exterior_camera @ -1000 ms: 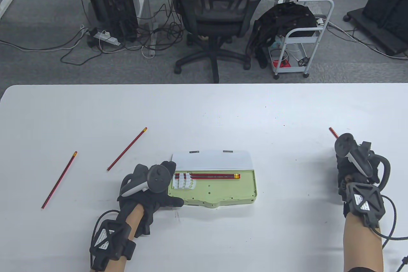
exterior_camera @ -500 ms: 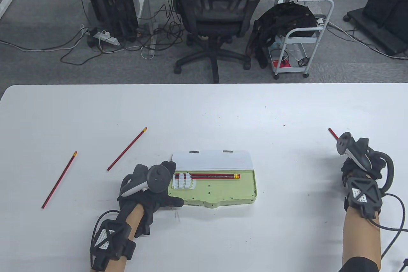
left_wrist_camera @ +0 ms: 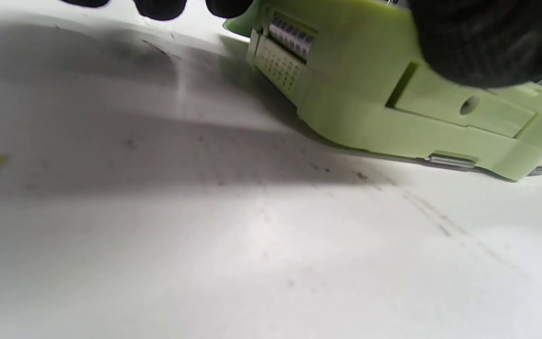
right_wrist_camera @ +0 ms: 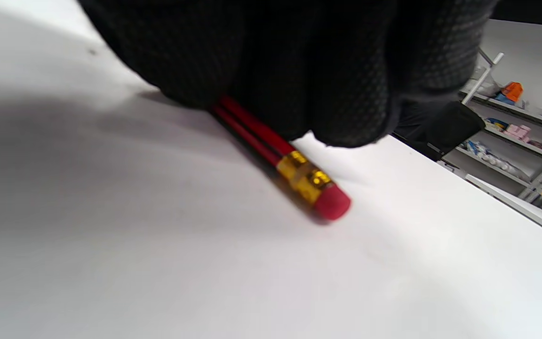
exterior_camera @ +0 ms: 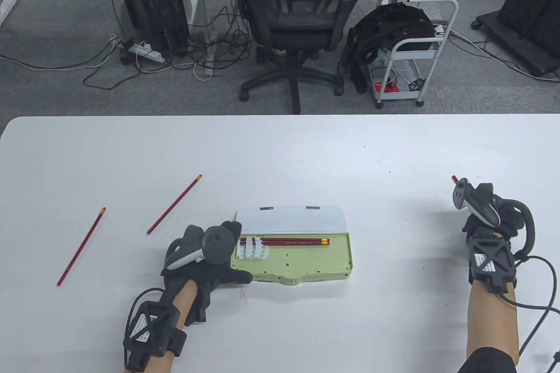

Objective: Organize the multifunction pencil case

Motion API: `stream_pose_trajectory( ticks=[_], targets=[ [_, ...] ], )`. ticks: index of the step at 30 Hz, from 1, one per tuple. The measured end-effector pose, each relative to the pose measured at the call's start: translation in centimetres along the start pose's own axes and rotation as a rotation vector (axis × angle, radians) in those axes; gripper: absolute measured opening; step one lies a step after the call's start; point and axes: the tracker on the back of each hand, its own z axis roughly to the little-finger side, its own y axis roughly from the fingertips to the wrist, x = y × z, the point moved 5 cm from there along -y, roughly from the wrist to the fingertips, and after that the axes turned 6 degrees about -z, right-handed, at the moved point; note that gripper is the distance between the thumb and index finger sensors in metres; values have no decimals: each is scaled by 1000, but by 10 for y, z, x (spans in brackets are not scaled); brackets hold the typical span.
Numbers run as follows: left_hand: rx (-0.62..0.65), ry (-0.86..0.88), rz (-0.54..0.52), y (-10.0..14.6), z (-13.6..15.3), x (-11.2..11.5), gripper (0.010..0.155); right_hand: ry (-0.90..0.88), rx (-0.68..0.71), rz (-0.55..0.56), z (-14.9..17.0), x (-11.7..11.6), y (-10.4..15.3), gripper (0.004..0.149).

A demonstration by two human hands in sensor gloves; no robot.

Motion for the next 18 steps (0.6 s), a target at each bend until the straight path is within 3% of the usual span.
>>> stream_pose_trajectory(
  ticks=[9,14,18],
  targets=[
    [1,1,-1,0,0,0,116,-68,39,-28,-3,0,10,39],
    [1,1,-2,0,0,0,117,-131,117,12,-24,24,30,39],
    [1,0,-2,0,0,0,116,-286,223,73,-44,49,57,40]
  ],
)
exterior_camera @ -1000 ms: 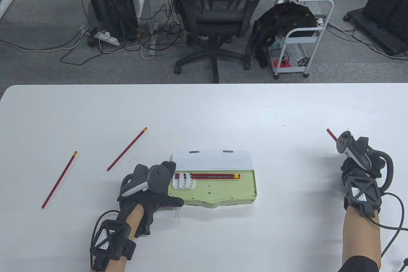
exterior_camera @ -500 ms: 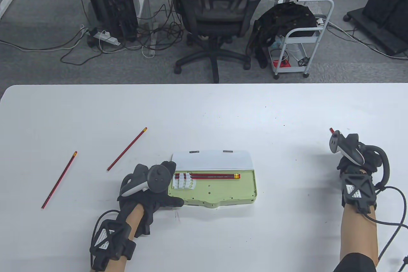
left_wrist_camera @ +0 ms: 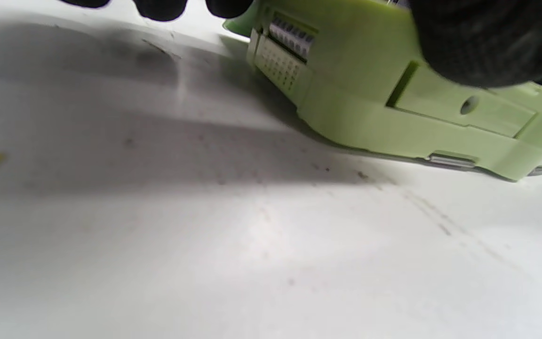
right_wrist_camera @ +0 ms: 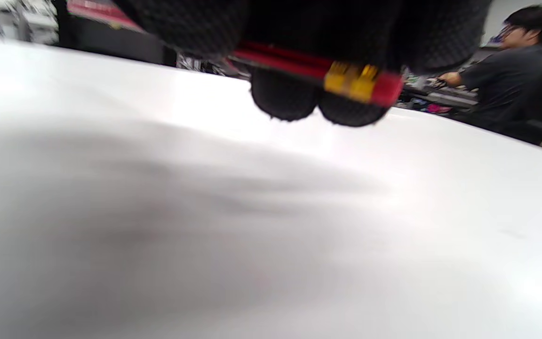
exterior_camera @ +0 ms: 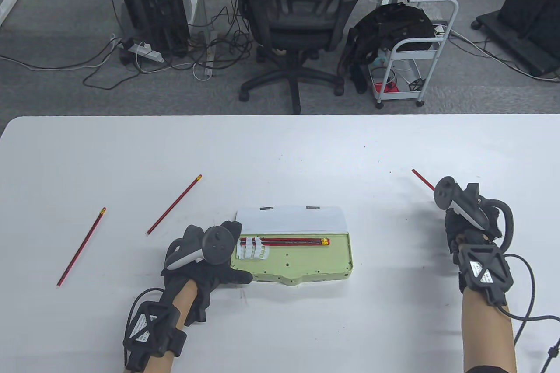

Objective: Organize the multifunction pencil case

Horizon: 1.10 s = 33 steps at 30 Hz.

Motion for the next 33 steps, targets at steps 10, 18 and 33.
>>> stream_pose_trajectory(
  ticks=[10,18,33],
  targets=[
    [2,-8,-4,0,0,0,117,-85,229,106,-76,36,65,41],
    [2,-13,-6,0,-1,0,117,-107,396,197,-132,35,114,42],
    [2,-8,-8,0,-1,0,116,42,628,297,-197,16,157,41]
  ],
)
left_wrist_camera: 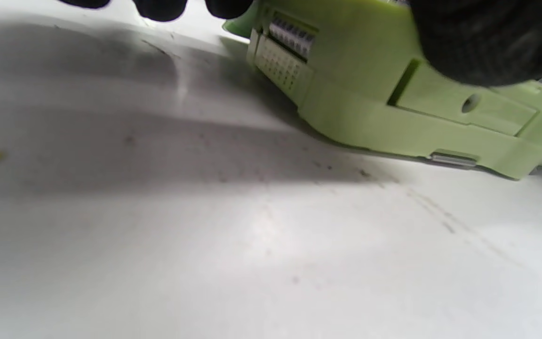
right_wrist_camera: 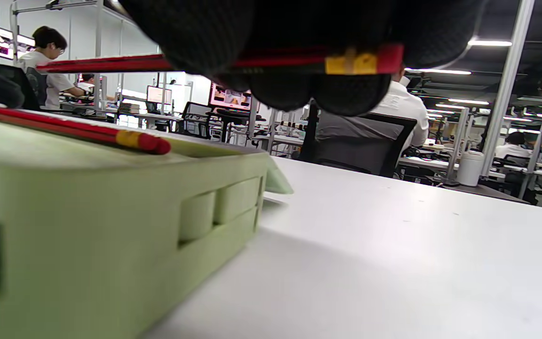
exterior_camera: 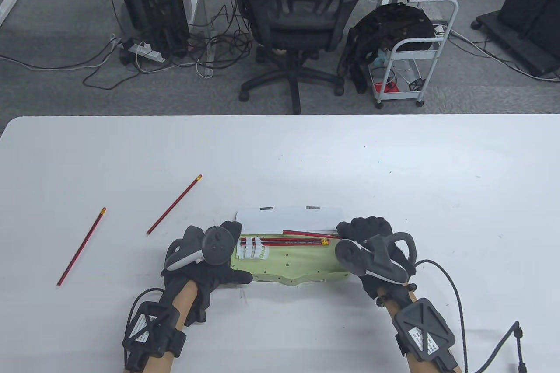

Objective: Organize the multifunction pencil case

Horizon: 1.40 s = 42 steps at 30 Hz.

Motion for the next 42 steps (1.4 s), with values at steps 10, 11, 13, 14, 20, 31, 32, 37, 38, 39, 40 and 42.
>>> stream_pose_trajectory(
  ticks=[10,11,13,14,20,31,32,37,38,39,40,42],
  targets=[
    [1,-2,0,0,0,0,116,60,81,-2,-31,-5,-1,41],
    [0,-2,-1,0,0,0,116,63,84,1,-33,-5,-1,41],
    [0,-4,-1,0,0,0,116,70,94,1,-37,-6,-1,41],
    [0,-4,-1,0,0,0,116,74,98,-1,-39,-6,-2,41],
    [0,-4,0,0,0,0,116,108,109,-8,-44,-9,-3,41],
    [-1,-7,1,0,0,0,116,68,133,1,-53,-12,-8,41],
    [-1,-7,1,0,0,0,116,67,133,2,-53,-12,-9,41],
    [-1,-8,2,0,0,0,116,73,152,15,-59,-11,-10,41],
    [-1,-8,2,0,0,0,116,81,154,20,-61,-11,-10,40],
    [-1,-8,2,0,-1,0,116,88,156,21,-61,-11,-10,40],
    [-1,-9,2,0,-1,0,116,95,158,23,-62,-12,-11,40],
    [-1,-10,2,0,-1,0,116,100,158,26,-62,-11,-10,40]
  ],
)
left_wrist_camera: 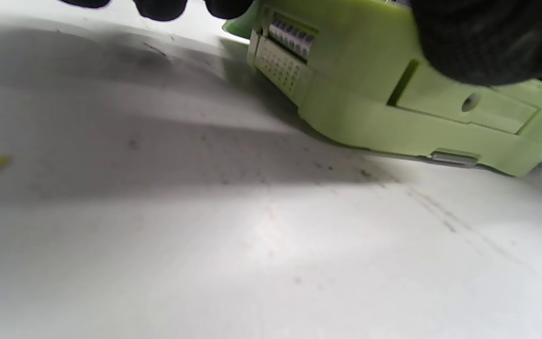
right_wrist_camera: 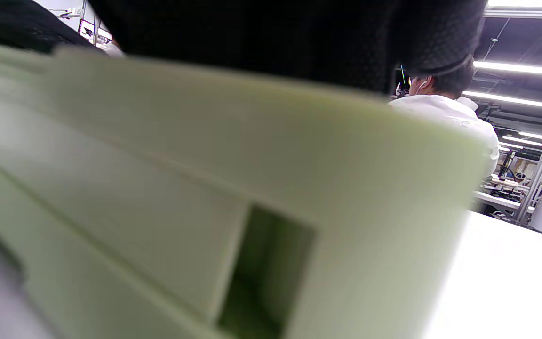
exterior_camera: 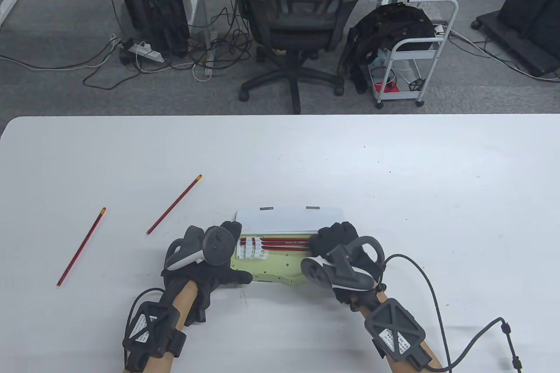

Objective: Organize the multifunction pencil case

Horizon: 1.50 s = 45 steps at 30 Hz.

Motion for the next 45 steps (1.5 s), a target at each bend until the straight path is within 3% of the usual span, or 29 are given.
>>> stream_pose_trajectory(
  ticks=[10,16,21,30,45],
  targets=[
    [-1,-2,-1,0,0,0,116,-75,-50,12,23,3,8,44],
    [-2,-4,0,0,0,0,116,-174,-207,5,64,3,16,50],
    [-2,-4,0,0,0,0,116,-225,-315,-78,87,-7,25,55],
    [-2,-5,0,0,0,0,116,-161,-339,-199,79,-26,23,62],
    [-3,-11,1,0,0,0,116,-98,-341,-138,60,-28,8,63]
  ],
)
